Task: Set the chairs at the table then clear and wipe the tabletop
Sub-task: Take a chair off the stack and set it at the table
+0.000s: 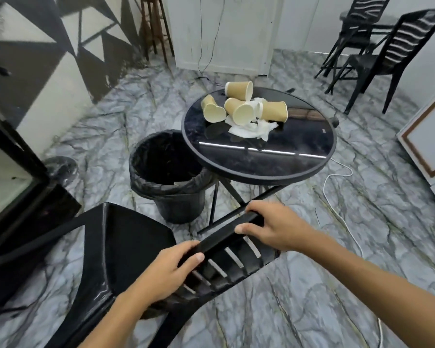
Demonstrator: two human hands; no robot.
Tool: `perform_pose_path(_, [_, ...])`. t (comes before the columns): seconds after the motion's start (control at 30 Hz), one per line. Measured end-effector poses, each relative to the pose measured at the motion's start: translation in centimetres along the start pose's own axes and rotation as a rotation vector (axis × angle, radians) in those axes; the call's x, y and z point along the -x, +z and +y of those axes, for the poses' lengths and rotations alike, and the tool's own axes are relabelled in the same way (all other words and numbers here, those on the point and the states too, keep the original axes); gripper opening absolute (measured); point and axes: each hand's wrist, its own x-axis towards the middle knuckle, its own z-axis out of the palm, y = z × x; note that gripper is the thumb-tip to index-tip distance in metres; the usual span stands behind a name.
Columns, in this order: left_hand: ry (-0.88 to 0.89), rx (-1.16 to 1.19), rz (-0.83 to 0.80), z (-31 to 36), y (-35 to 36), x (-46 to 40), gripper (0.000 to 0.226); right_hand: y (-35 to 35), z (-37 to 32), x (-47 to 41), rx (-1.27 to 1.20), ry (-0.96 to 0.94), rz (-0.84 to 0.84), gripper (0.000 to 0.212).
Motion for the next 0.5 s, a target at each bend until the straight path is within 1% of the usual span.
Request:
perform_pose_path(0.13, [0.078, -0.011, 0.05, 2.8, -4.0, 1.0, 0.034, -0.9, -6.4, -2.4, 0.015, -0.114, -0.045, 0.033])
perform_pose_path(0.2, [0.086, -0.004, 0.091, 3.3, -5.7, 2.6, 0.03, -1.1, -9.2, -3.3, 0.029, -0.161, -0.087, 0.034])
perform_pose_path(0.27, [0.087, -0.007, 0.1, 3.2, -6.8, 5.0, 0.028, -1.4, -11.3, -3.5, 0.033, -0.184, -0.161, 0.037])
perform_pose_path(0.37, [0.078, -0.002, 0.114, 2.6, -7.2, 9.0, 0.027, -1.8, -13.4, -2.7, -0.002, -0.246, -0.308, 0.037])
perform_pose_path(0.43, [0.054, 0.009, 0.171, 2.3, -7.1, 11.5, 0.025, -2.0, -13.8, -1.5, -0.041, -0.255, -0.361, 0.031])
perform_pose_path(0.5, [0.022, 0.004, 0.25, 1.8, -7.2, 13.8, 0.024, -2.2, -14.0, -0.5, -0.054, -0.232, -0.383, 0.03])
